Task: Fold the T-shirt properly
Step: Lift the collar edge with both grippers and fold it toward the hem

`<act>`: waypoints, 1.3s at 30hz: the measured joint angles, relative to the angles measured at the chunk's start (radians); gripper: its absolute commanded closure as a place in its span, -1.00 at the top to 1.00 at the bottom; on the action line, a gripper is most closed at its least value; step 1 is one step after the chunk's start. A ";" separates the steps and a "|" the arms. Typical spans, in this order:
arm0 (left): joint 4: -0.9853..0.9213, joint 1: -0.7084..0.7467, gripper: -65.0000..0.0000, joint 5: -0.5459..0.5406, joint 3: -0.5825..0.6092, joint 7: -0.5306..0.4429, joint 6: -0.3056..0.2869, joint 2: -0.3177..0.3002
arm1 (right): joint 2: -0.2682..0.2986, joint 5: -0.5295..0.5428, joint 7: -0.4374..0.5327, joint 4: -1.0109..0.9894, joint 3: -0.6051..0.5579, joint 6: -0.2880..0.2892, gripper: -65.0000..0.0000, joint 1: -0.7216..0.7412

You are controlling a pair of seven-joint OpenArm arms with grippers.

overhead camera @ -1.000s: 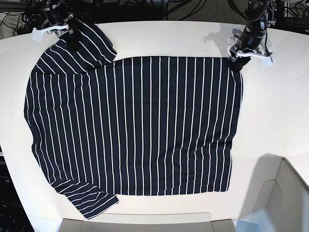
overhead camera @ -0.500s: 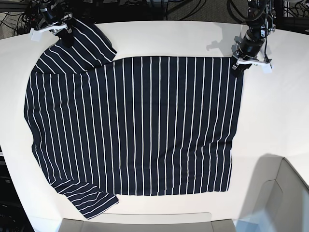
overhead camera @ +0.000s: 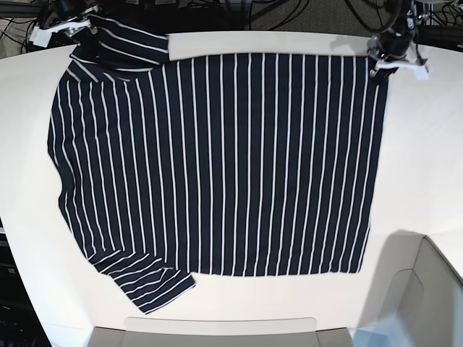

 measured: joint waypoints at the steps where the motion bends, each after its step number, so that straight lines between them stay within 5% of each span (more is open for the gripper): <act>1: 0.011 0.006 -1.00 0.000 -0.013 0.008 0.005 0.000 | -0.011 -0.021 0.001 0.013 0.022 0.000 -1.00 -0.006; 10: 0.144 0.001 -1.00 0.003 -0.029 0.021 0.019 0.002 | -0.040 -0.089 -0.004 0.089 0.069 -0.008 -1.00 -0.005; 14: 0.174 -0.049 -1.00 0.008 -0.028 0.025 0.138 0.002 | 0.004 -0.089 -0.040 0.103 0.071 -0.019 -1.00 0.034; 17: 0.177 -0.116 -1.00 0.008 -0.030 0.118 0.185 0.003 | 0.026 -0.090 -0.161 0.101 0.075 -0.114 -1.00 0.110; 24: 0.181 -0.249 -1.00 0.008 -0.031 0.185 0.184 0.003 | 0.026 -0.092 -0.414 0.102 0.171 -0.131 -1.00 0.265; 30: 0.165 -0.321 -1.00 0.021 -0.028 0.200 0.314 0.004 | 0.024 -0.151 -0.620 0.097 0.211 -0.132 -1.00 0.416; 34: 0.095 -0.413 -1.00 0.006 -0.024 0.198 0.317 0.003 | -0.060 -0.306 -0.738 0.093 0.218 -0.180 -1.00 0.549; 39: 0.007 -0.467 -1.00 0.015 -0.022 0.206 0.327 -0.010 | -0.153 -0.460 -0.867 0.092 0.219 -0.174 -1.00 0.672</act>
